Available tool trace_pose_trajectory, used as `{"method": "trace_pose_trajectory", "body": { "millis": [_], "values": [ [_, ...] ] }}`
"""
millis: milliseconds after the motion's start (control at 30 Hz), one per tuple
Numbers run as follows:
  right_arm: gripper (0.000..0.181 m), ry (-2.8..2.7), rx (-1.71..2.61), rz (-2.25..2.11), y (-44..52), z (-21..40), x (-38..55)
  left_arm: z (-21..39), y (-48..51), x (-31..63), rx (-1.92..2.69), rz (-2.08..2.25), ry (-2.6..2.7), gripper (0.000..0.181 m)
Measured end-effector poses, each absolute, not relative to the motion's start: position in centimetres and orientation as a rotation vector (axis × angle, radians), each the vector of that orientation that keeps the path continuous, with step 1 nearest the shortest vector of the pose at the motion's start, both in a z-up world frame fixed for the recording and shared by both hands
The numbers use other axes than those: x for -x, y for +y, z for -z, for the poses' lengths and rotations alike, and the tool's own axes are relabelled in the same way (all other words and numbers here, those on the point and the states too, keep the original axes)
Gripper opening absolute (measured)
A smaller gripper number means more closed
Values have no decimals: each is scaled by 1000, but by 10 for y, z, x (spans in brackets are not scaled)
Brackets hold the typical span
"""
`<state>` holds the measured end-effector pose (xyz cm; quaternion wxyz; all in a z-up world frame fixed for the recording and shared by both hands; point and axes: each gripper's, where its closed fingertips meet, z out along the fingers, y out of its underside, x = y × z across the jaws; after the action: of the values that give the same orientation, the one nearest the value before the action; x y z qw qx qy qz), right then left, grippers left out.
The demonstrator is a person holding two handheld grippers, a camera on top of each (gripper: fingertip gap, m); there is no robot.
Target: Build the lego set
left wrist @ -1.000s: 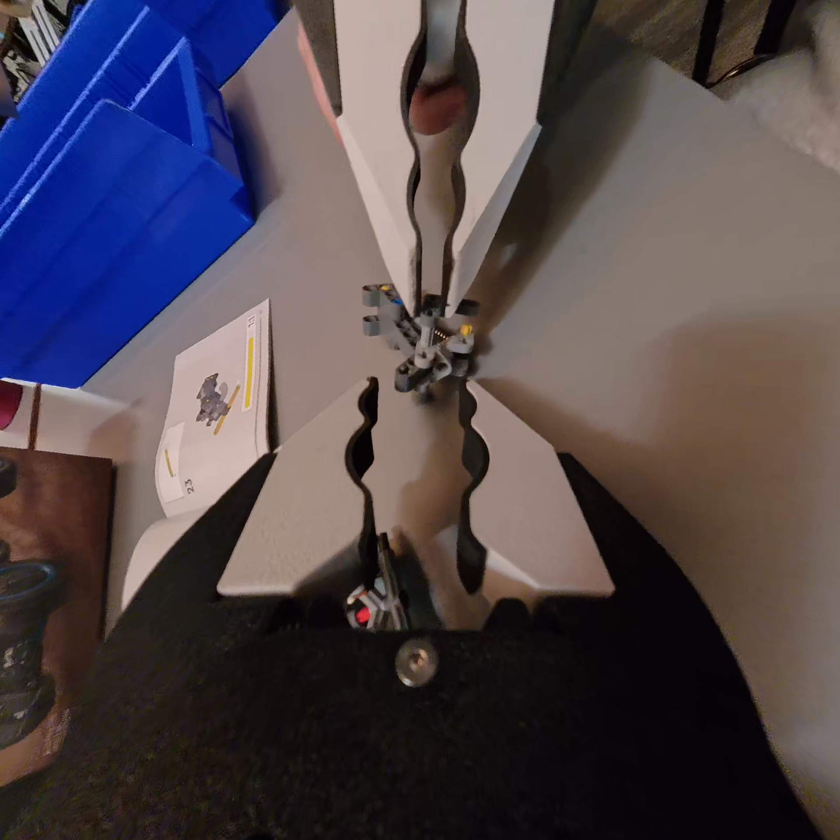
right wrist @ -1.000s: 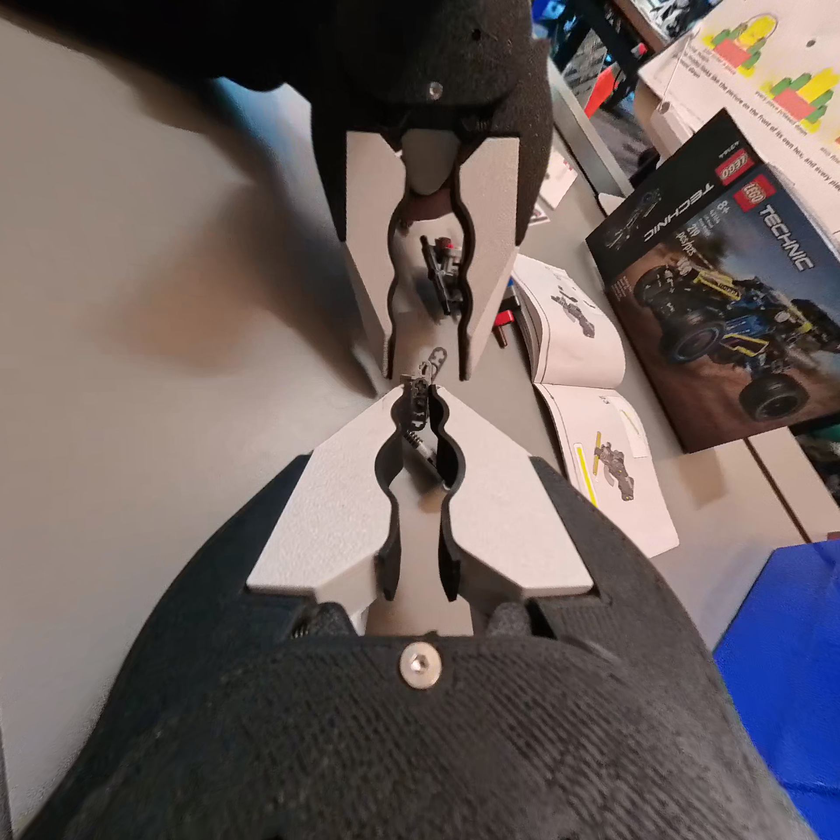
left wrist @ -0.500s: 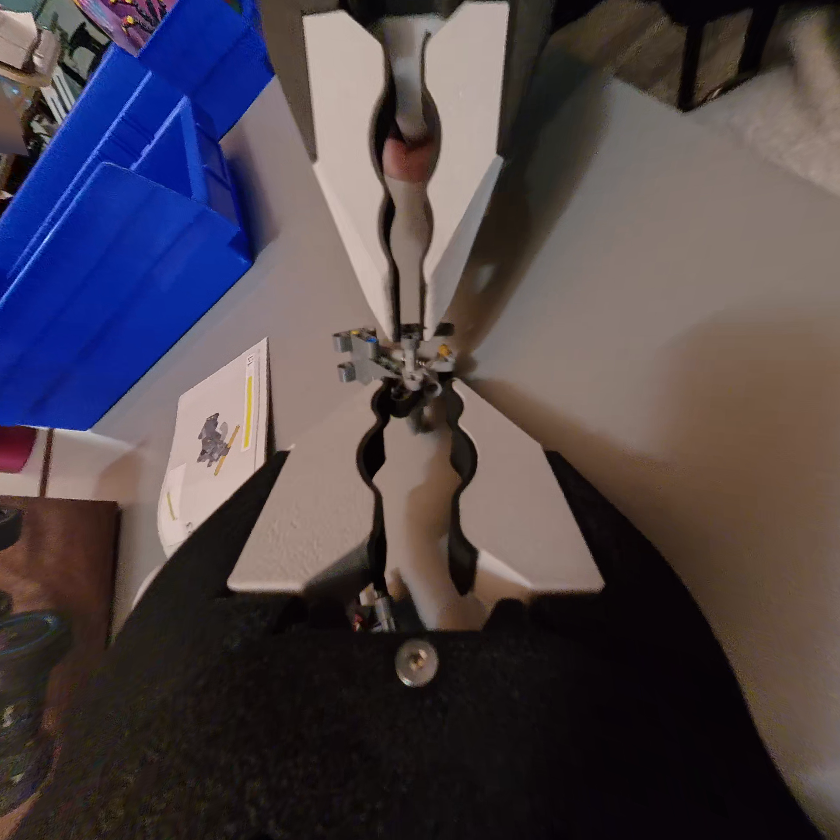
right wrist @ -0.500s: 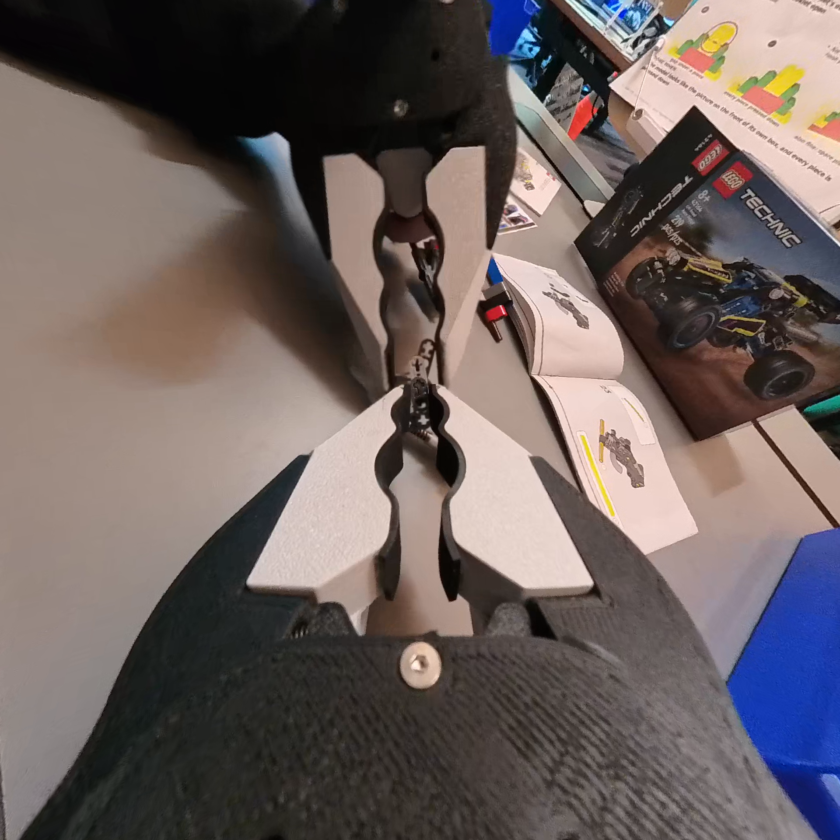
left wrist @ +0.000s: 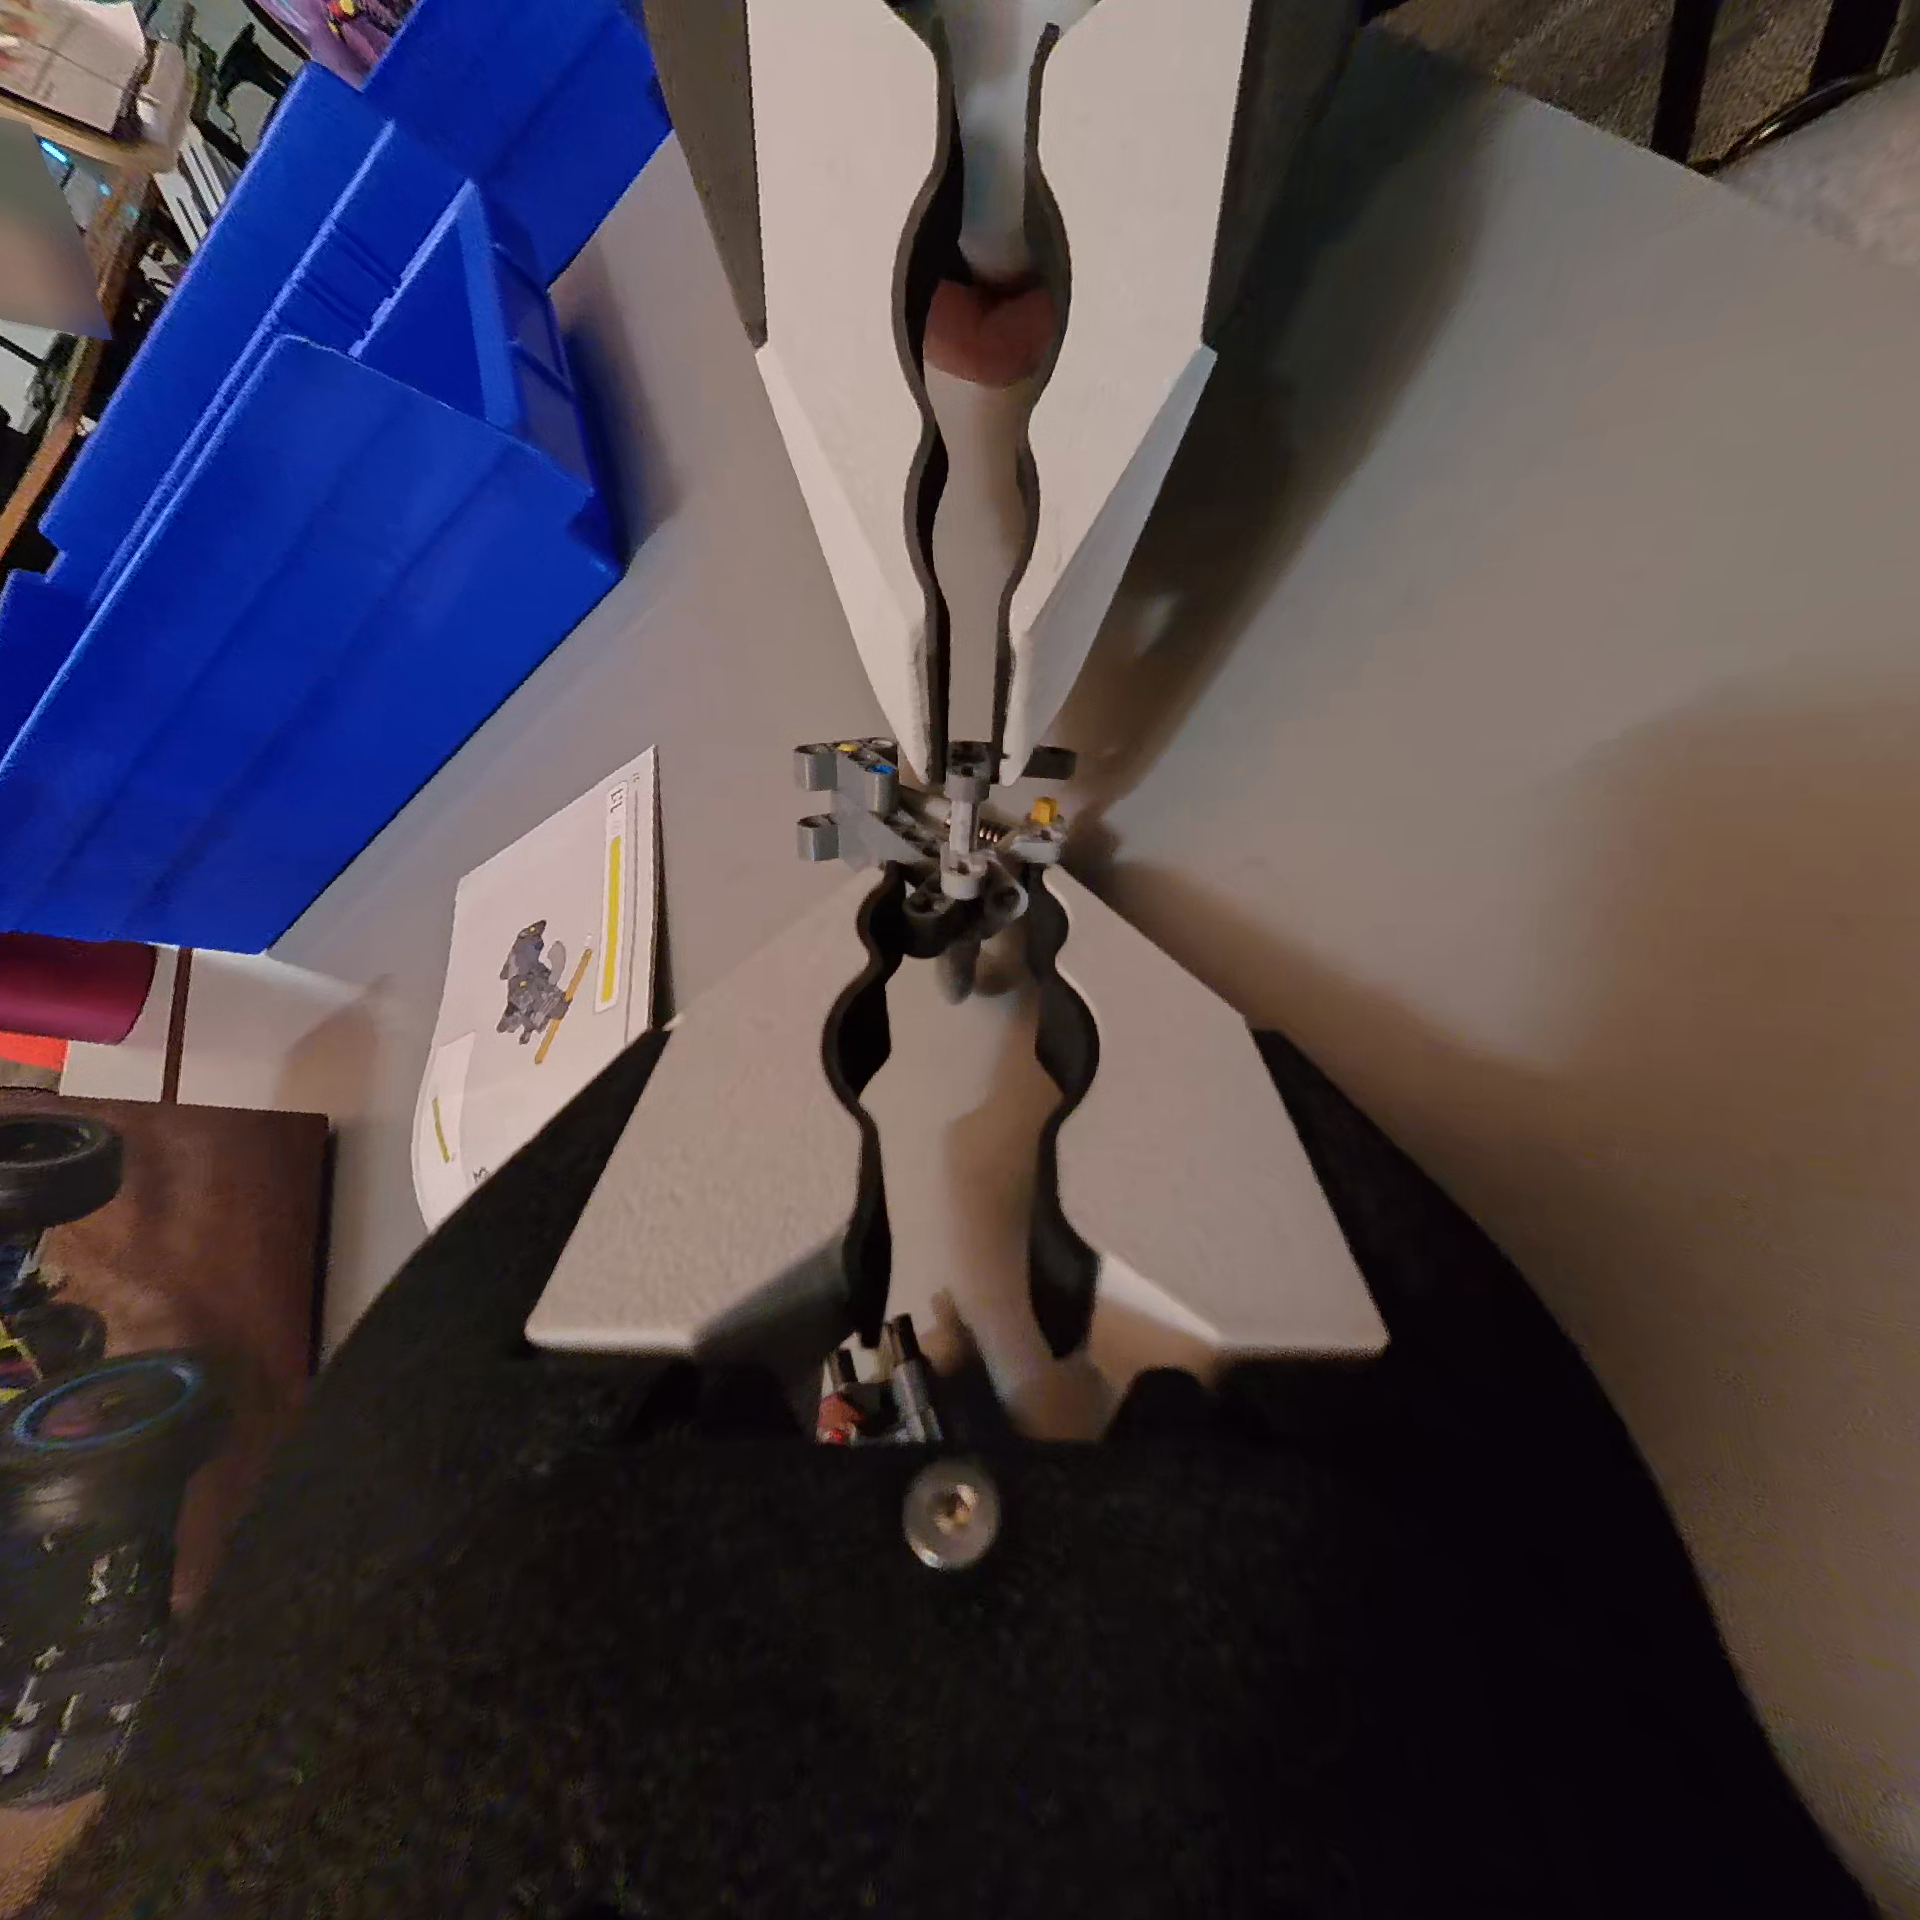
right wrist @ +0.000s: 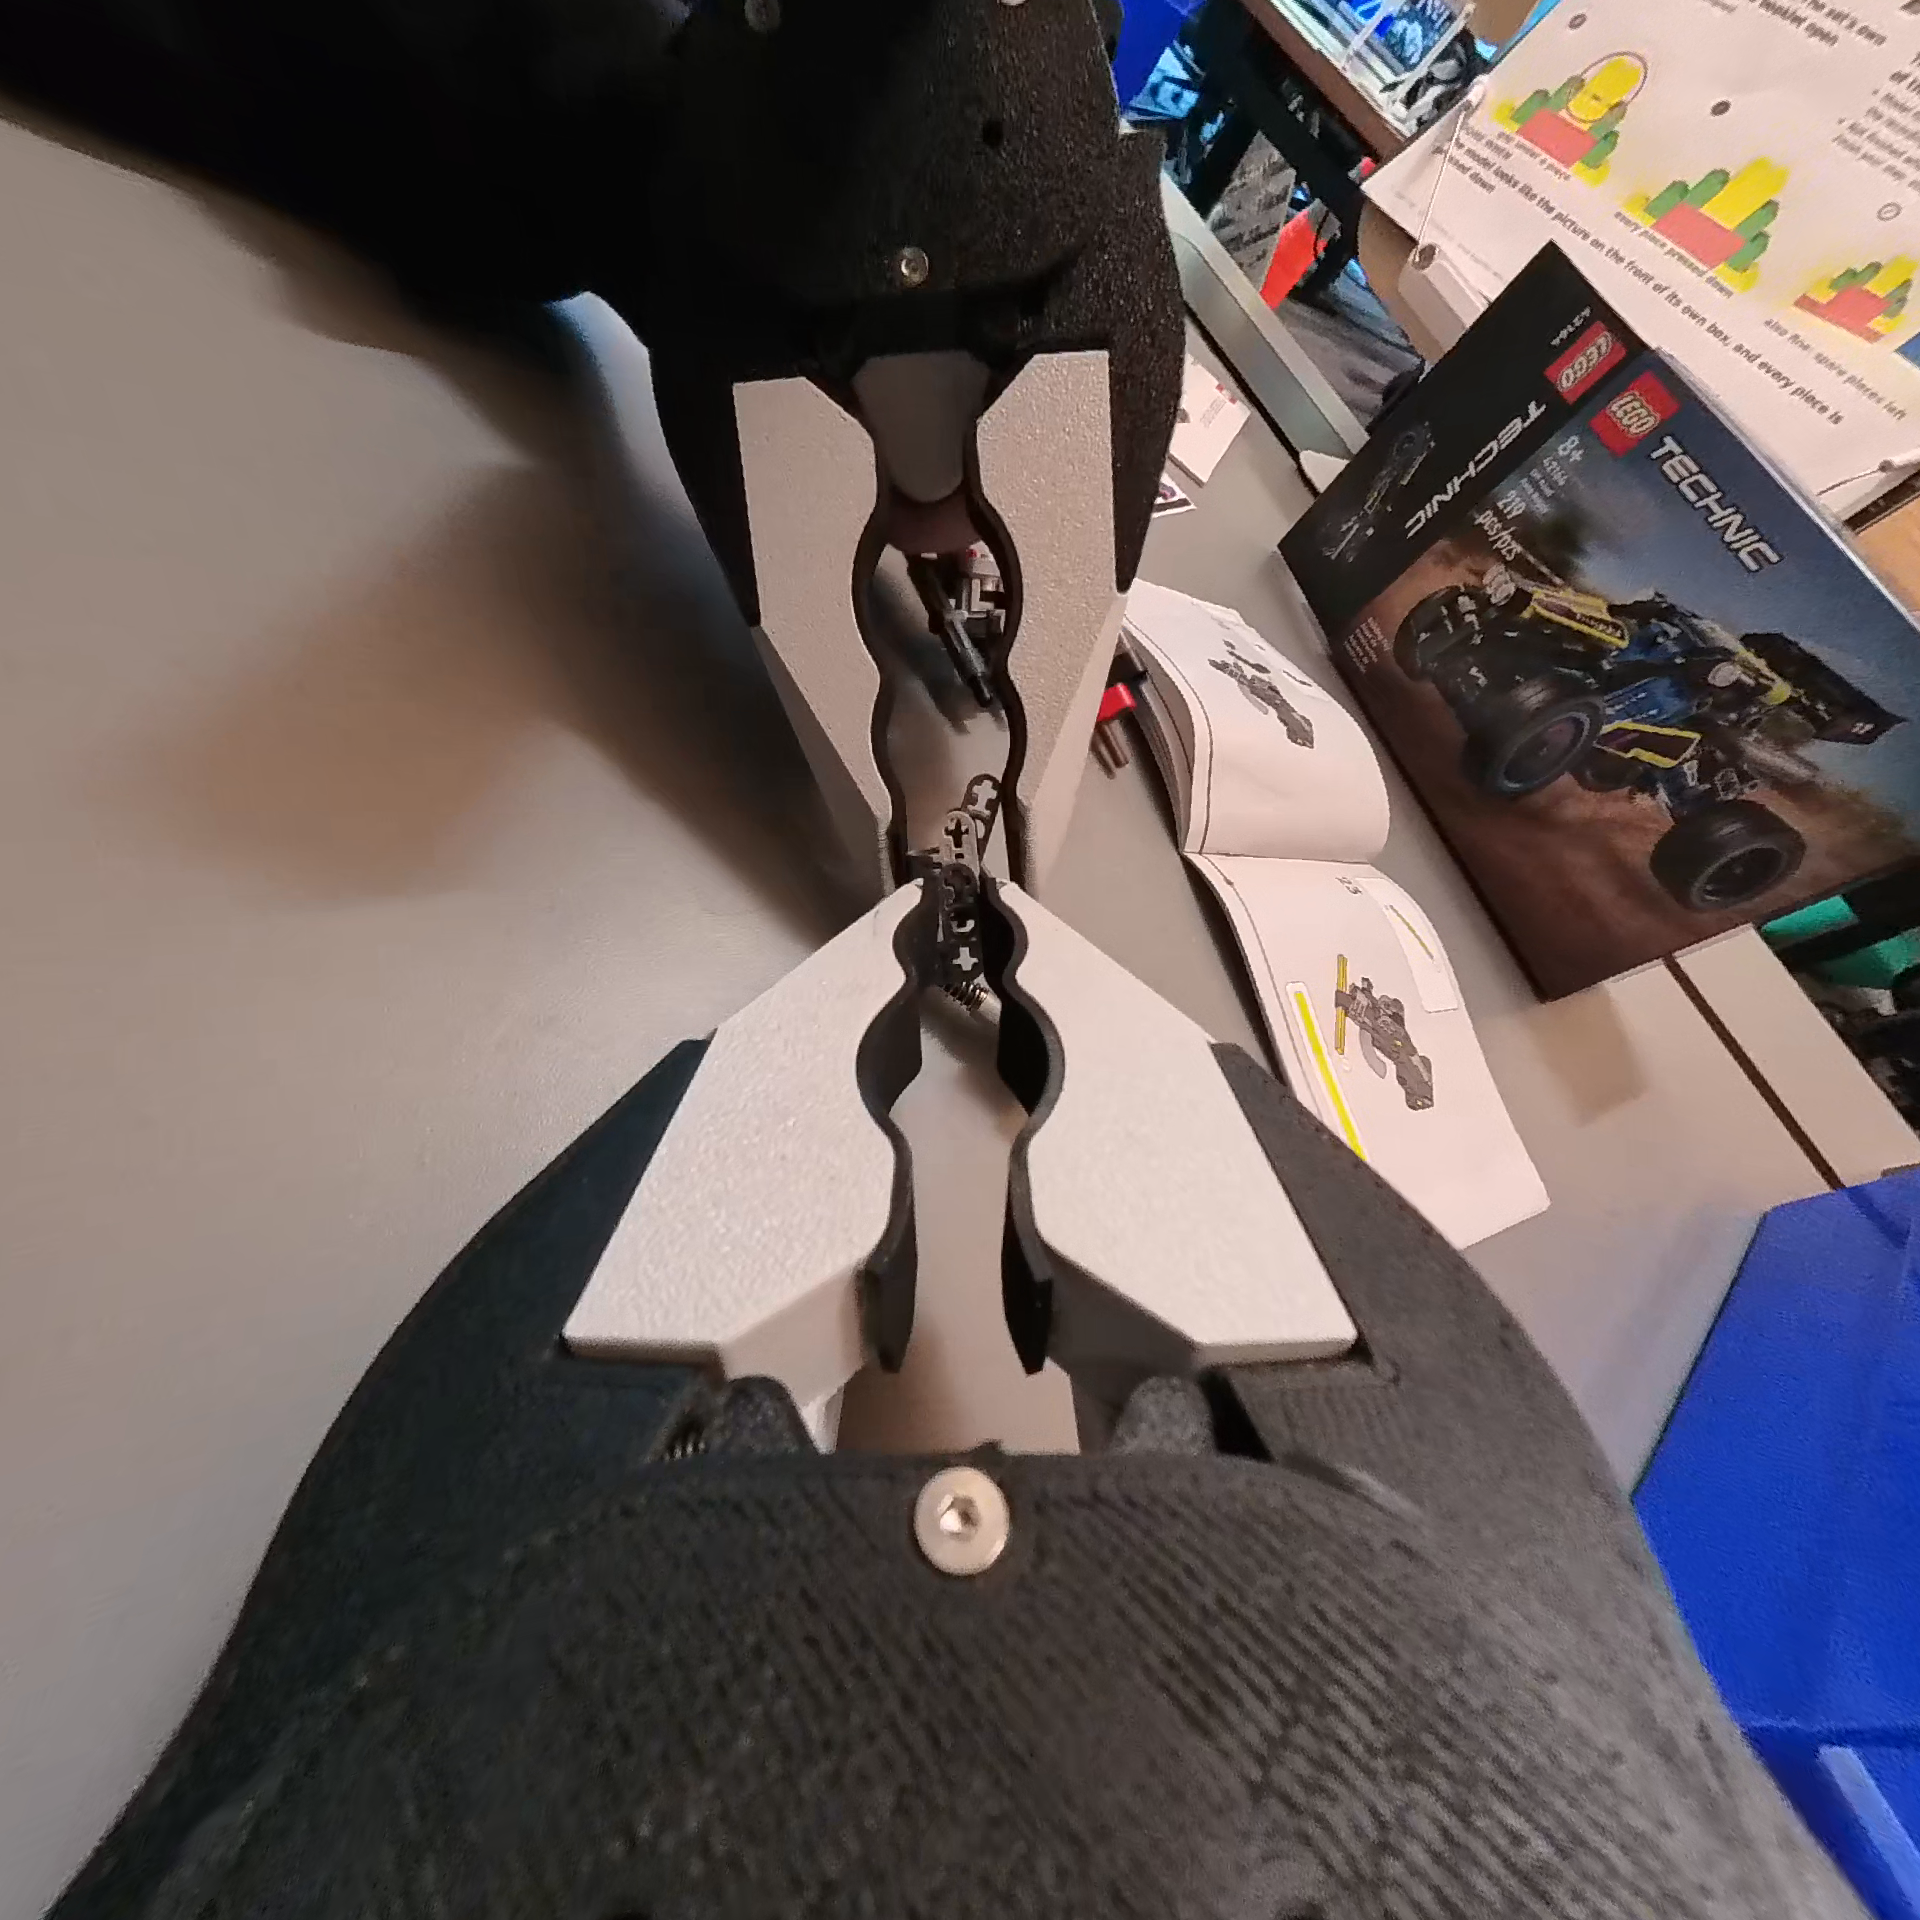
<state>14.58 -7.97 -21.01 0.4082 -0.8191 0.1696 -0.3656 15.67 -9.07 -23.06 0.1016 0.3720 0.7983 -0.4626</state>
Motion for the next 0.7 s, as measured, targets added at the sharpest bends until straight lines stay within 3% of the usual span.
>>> {"method": "trace_pose_trajectory", "body": {
  "millis": [33, 600, 700],
  "values": [
    [5, 430, 2064, 912, -80, 210, -146, 231, -91, -157, -1092, 1361, 2372, 20],
    [5, 454, 2161, 844, -82, 210, -150, 232, -93, -159, -995, 1428, 2468, 20],
    [12, 448, 2132, 871, -80, 206, -151, 232, -93, -159, -997, 1421, 2461, 20]
  ]
}}
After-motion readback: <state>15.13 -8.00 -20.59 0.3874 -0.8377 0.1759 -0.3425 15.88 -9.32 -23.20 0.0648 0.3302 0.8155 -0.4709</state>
